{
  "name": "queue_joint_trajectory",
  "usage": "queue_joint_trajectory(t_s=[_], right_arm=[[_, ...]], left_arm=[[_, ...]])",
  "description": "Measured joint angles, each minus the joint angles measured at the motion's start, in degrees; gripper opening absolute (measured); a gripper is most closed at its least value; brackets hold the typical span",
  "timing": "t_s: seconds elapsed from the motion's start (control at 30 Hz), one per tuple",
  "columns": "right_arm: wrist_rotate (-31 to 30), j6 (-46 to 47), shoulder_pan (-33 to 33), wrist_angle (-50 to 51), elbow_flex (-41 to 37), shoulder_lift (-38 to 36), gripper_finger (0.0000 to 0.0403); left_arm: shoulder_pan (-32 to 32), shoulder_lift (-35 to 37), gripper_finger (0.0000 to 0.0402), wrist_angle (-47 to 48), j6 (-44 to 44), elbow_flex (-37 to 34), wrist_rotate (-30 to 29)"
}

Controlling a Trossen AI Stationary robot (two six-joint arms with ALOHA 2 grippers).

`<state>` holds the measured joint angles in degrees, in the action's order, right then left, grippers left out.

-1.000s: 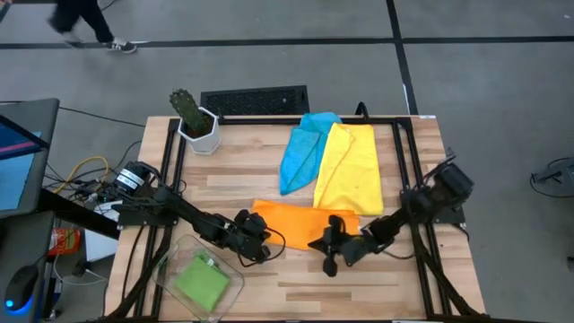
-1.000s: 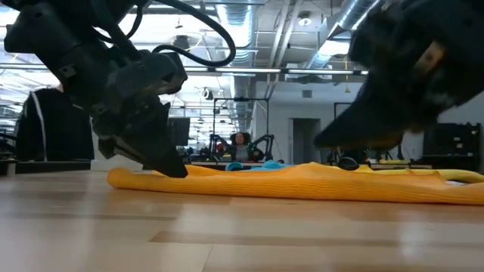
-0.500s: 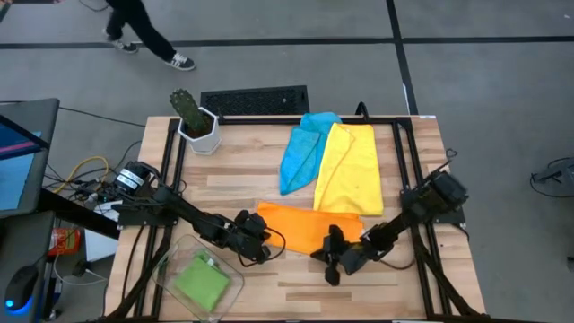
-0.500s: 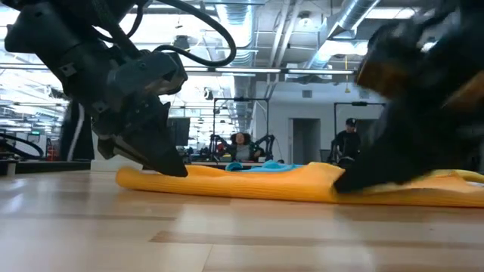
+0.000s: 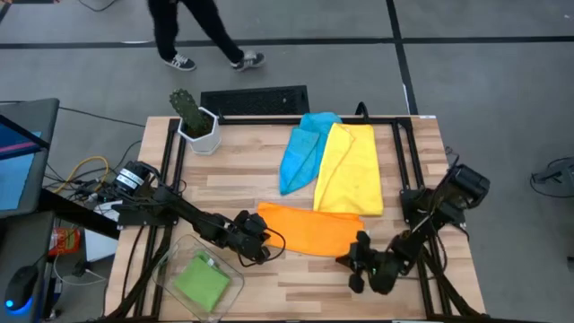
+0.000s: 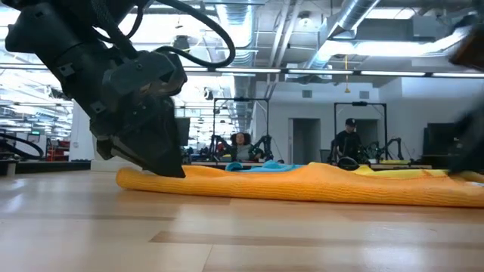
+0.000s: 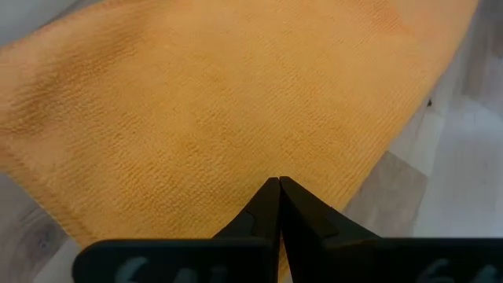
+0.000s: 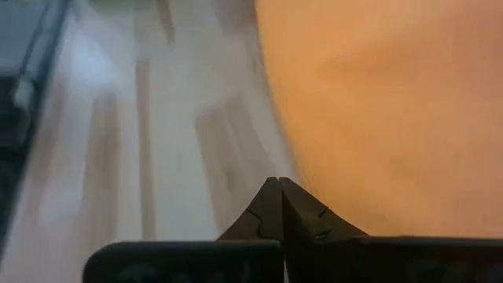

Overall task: Fold microfiber towels
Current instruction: Fold the orange microfiber towel

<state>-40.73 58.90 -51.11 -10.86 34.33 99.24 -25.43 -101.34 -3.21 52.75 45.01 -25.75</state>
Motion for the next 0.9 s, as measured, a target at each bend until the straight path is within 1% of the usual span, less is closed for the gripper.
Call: queue_joint_trajectory(t_s=[0.07, 0.17, 0.27, 0.37, 0.5, 0.57, 0.63, 0.73, 0.87, 0.9], right_arm=[[-0.04, 3.96, -1.41, 0.66, -0.04, 2.63, 0.0014], [-1.89, 8.31, -2.53, -0.1, 0.15, 4.82, 0.0015], [-2.17, 9.54, -2.54, -0.45, 0.12, 4.84, 0.0015], [-1.47, 8.76, -2.24, 0.09, 0.01, 3.48, 0.0014], [-0.88, 7.05, -1.19, 0.66, -0.02, 1.93, 0.0016], [-0.42, 6.7, -0.87, 0.9, -0.04, 1.65, 0.0016], [-0.38, 6.43, -0.86, 0.41, 0.0, 1.31, 0.0015], [-0.34, 6.22, -0.88, 0.51, -0.02, 0.49, 0.0015], [-0.31, 6.21, -0.86, 0.52, 0.0, 0.39, 0.0018], [-0.25, 6.47, -0.83, 0.36, 0.0, 0.39, 0.0017]], left_arm=[[0.04, 0.44, 0.0, -0.34, 0.0, 0.0, 0.34], [0.02, 2.9, 0.0, -0.4, -0.99, 1.57, 0.48], [0.02, 6.34, 0.0, -0.38, -5.77, 3.52, 0.08], [-0.12, 8.83, 0.0, -1.32, -8.52, 3.96, -2.08], [-0.95, 7.3, 0.0, -3.83, -9.19, 2.16, -2.8], [-0.88, 5.37, 0.0, -4.76, -9.63, 1.14, 0.28], [-0.15, 3.88, 0.0, -3.59, -10.21, 1.03, 3.21], [1.1, 2.58, 0.0, 2.34, -8.36, 0.91, 6.42], [1.07, 2.82, 0.0, 6.76, -8.02, 1.12, 4.88], [1.07, 2.77, 0.0, 8.05, -7.99, 1.07, 5.26]])
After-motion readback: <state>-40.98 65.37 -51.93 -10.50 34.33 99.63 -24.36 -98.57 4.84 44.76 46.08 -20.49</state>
